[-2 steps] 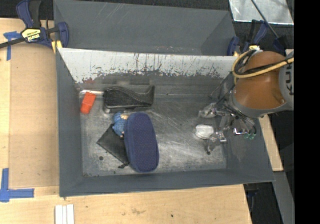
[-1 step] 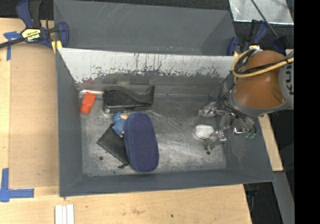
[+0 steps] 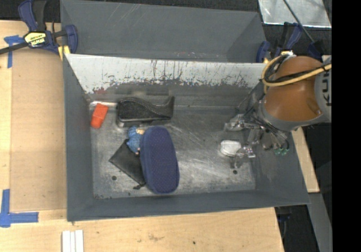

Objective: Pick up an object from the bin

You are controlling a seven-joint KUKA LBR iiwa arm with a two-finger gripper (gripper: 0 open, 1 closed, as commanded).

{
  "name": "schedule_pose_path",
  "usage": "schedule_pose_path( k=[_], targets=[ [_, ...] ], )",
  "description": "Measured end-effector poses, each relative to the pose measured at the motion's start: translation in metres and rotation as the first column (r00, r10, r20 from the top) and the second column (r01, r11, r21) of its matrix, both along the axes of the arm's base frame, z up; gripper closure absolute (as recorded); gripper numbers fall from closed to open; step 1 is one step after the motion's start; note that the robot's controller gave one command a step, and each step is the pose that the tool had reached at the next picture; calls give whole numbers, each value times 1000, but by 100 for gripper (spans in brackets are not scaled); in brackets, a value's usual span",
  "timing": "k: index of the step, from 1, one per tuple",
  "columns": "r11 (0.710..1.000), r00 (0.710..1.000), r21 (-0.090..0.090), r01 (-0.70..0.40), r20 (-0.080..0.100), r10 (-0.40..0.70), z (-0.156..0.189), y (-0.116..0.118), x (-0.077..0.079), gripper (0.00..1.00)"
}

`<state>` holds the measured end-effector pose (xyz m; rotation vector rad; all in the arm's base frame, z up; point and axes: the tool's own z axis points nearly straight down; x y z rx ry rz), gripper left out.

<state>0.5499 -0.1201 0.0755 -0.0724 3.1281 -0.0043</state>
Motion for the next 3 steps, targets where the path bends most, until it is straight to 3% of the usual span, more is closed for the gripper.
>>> schedule_pose_path(
  k=[1, 2, 3],
  targets=[
    [1000, 1000, -1, 0, 6, 0, 2, 0, 2, 100],
    [1000, 1000, -1, -1, 0, 1, 82, -1, 5, 100],
    [1000, 1000, 1, -1, -6, 1, 95, -1, 7, 100]
  ],
)
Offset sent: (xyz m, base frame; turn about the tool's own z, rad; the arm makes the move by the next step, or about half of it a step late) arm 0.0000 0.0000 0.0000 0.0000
